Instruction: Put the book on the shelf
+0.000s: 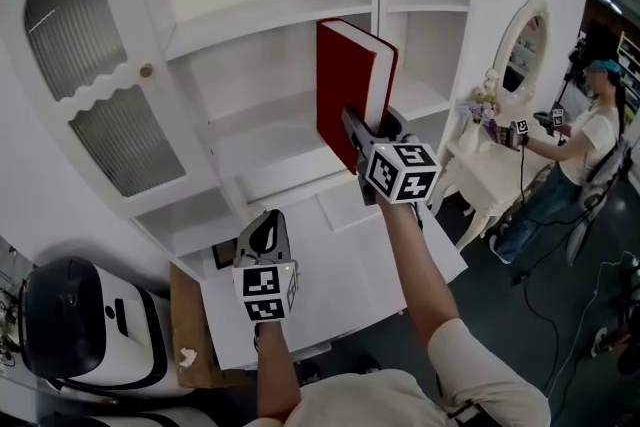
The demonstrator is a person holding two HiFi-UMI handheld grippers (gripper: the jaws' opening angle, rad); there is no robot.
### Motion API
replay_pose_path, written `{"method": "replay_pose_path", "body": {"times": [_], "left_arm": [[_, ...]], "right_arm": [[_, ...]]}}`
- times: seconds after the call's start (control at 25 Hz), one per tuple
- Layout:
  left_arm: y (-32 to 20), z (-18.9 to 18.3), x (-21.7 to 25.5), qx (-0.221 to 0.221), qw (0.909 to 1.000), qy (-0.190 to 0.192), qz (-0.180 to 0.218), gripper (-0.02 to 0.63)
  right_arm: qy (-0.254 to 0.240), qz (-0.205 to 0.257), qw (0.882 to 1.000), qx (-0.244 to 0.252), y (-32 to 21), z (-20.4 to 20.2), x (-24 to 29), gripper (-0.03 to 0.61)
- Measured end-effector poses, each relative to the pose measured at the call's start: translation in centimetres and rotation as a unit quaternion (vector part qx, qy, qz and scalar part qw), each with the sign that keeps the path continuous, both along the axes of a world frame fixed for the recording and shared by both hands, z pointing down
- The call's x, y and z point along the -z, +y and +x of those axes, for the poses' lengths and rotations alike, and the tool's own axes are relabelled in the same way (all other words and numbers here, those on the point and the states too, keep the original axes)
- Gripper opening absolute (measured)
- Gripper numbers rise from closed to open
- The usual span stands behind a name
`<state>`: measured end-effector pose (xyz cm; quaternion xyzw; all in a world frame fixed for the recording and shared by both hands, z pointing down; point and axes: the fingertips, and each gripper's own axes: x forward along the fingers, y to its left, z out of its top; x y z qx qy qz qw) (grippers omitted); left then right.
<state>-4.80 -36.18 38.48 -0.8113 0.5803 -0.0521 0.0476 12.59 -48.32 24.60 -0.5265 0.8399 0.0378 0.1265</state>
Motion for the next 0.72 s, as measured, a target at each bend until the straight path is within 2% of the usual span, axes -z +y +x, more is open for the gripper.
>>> {"method": "replay_pose_path", "body": {"times": [0.36,0.72], "left_arm": [[0.3,-1.4,-0.2,0.006,1.0,-0.003,-0.002,0.017],[0.0,-3.7,-1.7,0.014,0.9996,0.001,-0.025,0.017]], "right_arm": [[0.028,-0.007,0.999,-0.026,-2.5,-1.9,0.0,0.252],[0.03,-0.02,0.999,-0.037,-5.8,-3.3,-0.6,0.253]]}}
